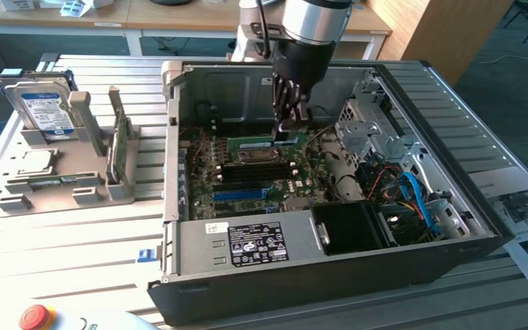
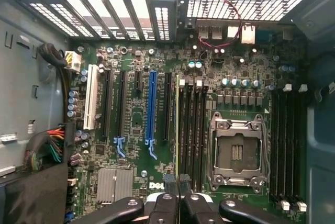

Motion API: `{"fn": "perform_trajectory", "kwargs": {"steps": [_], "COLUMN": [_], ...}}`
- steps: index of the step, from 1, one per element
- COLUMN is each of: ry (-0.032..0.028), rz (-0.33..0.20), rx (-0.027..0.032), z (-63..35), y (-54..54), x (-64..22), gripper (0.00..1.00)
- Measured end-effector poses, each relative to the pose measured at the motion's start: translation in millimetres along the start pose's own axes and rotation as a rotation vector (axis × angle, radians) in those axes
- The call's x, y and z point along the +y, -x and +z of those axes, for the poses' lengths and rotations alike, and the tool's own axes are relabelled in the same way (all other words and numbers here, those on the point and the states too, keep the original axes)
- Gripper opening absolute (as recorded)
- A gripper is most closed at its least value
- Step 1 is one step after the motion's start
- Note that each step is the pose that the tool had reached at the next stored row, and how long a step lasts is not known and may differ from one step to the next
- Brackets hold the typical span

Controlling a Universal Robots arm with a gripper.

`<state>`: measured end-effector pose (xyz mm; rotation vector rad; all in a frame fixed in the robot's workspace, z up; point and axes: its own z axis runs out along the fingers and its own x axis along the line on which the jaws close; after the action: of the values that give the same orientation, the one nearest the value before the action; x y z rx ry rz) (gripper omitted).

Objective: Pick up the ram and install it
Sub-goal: 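Insert the ram into the slot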

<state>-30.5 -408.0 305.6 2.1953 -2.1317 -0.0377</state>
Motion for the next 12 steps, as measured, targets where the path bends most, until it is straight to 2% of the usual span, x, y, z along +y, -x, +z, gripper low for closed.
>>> {"fn": "perform_trajectory", "kwargs": {"steps": [12], "ry": [-0.0001], "rz": [0.0], "rx": [0.0], "z": [15.9], "y": [0.9], "x": [-1.2], "gripper": [0.12]}}
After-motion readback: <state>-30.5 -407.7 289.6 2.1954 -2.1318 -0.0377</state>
